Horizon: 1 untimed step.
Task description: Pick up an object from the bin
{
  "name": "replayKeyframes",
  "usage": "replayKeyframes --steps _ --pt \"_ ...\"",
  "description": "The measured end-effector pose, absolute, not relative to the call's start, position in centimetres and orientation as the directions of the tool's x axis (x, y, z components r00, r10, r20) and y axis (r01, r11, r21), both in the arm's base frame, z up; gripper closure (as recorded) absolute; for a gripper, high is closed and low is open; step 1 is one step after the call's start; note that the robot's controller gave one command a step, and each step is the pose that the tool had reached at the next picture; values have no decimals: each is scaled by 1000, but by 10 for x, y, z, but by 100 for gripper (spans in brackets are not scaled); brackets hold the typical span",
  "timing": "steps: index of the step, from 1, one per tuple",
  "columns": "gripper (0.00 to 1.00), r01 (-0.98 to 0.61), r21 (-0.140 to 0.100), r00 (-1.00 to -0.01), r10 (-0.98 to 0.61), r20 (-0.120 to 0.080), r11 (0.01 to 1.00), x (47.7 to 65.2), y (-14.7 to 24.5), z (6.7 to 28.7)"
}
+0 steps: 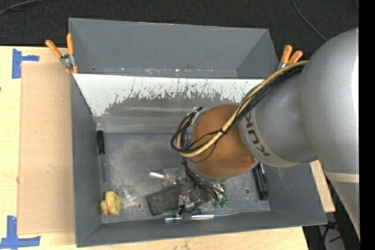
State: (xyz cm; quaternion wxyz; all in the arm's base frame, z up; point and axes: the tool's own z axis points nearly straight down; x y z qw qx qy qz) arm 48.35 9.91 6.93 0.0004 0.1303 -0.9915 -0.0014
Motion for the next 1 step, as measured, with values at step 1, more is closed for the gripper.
replayKeyframes --steps 1 --pt "100 -258 4 -966 -258 9 966 481 99 107"
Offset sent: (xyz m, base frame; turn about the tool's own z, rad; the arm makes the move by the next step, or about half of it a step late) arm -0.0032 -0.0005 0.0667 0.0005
